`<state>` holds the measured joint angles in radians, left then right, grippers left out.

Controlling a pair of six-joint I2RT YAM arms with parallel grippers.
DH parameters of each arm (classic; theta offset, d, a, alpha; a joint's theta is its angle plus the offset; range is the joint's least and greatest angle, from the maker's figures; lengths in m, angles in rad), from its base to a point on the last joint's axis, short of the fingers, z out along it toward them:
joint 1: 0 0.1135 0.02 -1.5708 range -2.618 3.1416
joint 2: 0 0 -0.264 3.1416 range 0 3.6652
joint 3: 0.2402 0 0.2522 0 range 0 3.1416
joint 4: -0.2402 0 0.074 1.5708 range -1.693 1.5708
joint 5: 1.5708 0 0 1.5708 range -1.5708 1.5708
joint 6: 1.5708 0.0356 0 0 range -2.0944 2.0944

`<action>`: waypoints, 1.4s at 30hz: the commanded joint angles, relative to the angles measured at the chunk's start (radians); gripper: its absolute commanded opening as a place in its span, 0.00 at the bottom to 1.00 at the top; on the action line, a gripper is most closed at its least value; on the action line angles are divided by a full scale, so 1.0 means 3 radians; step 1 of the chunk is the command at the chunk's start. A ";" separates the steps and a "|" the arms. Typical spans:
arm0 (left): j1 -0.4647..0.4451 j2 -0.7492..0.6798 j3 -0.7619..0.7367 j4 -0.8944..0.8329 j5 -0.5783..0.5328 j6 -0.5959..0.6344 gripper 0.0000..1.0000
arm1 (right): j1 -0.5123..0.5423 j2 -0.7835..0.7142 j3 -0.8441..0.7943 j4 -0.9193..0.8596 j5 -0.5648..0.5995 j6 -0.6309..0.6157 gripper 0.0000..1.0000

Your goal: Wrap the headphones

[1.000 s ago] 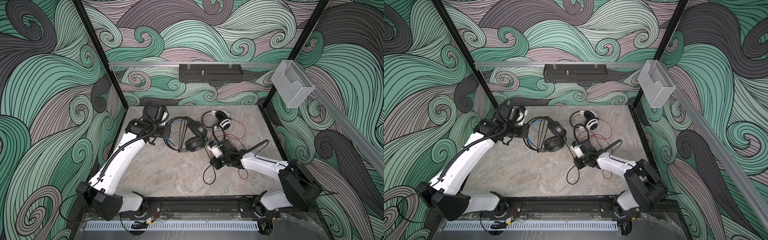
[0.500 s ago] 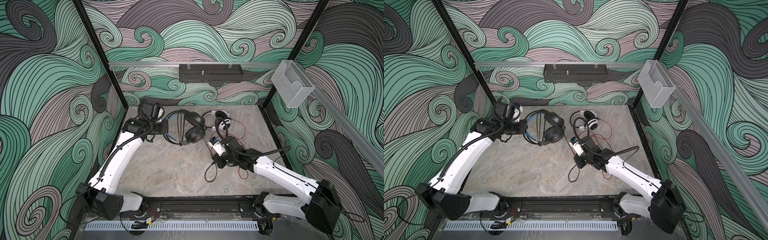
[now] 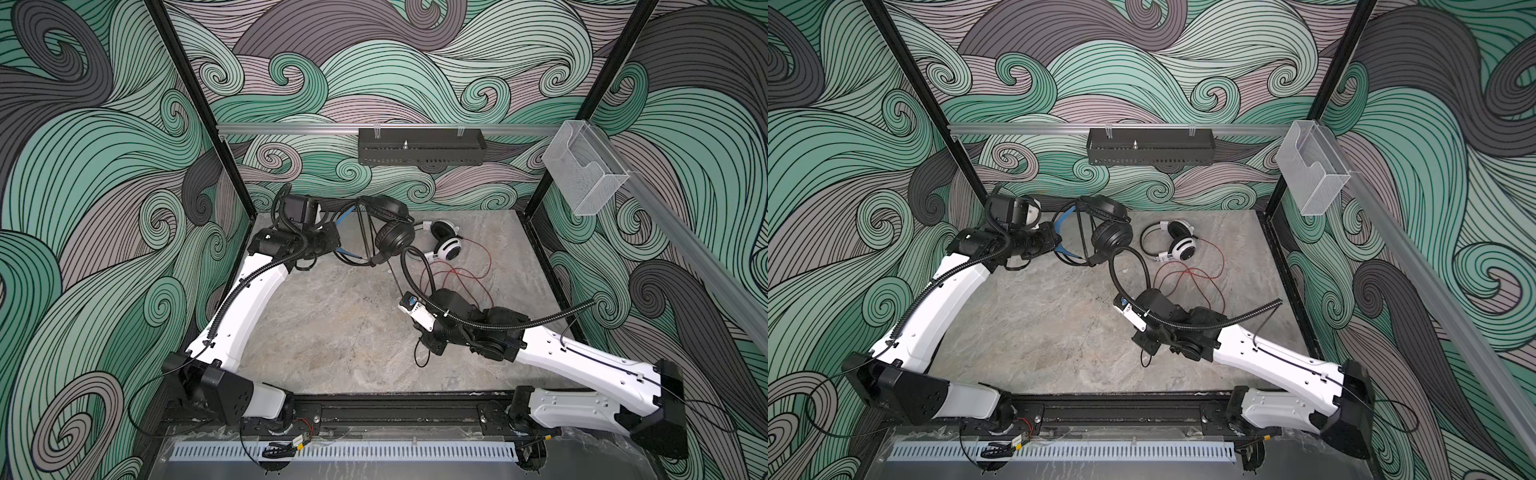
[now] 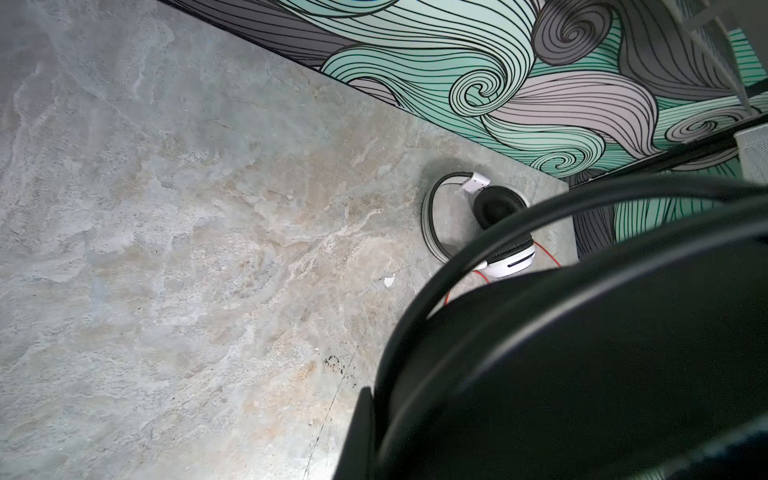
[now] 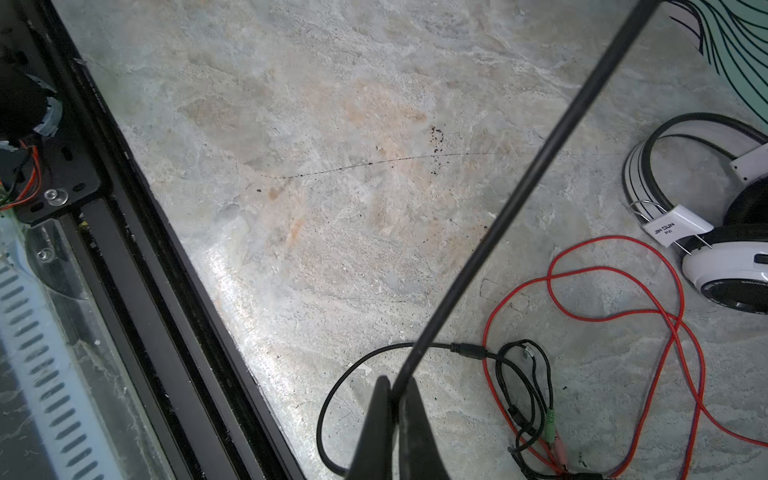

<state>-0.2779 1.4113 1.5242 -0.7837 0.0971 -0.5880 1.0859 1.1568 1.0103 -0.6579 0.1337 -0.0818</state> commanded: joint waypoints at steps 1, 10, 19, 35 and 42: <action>0.0030 0.0015 0.0159 0.0552 -0.0295 -0.0317 0.00 | 0.0231 0.0019 0.0188 -0.0421 0.0149 -0.0177 0.00; -0.0577 -0.0043 0.0083 0.0402 -0.1296 0.0644 0.00 | 0.0430 0.0315 0.1231 -0.0835 0.0258 -0.0563 0.00; -0.0977 -0.0309 -0.0160 0.0118 -0.1542 0.1220 0.00 | 0.0364 0.0703 0.2198 -0.1156 0.0190 -0.0927 0.00; -0.1337 0.0149 0.0732 -0.1582 -0.1682 0.2420 0.00 | 0.0333 0.0807 0.2505 -0.1374 0.1077 -0.1704 0.00; -0.1464 0.0070 0.0597 -0.1759 -0.1656 0.2680 0.00 | 0.0357 0.0798 0.2484 -0.1316 0.1394 -0.1947 0.00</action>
<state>-0.6941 1.4582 1.7050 -1.2175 -0.3916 0.1253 1.1976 1.4086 1.7393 -1.0672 0.4324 -0.6216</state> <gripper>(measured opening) 0.058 0.049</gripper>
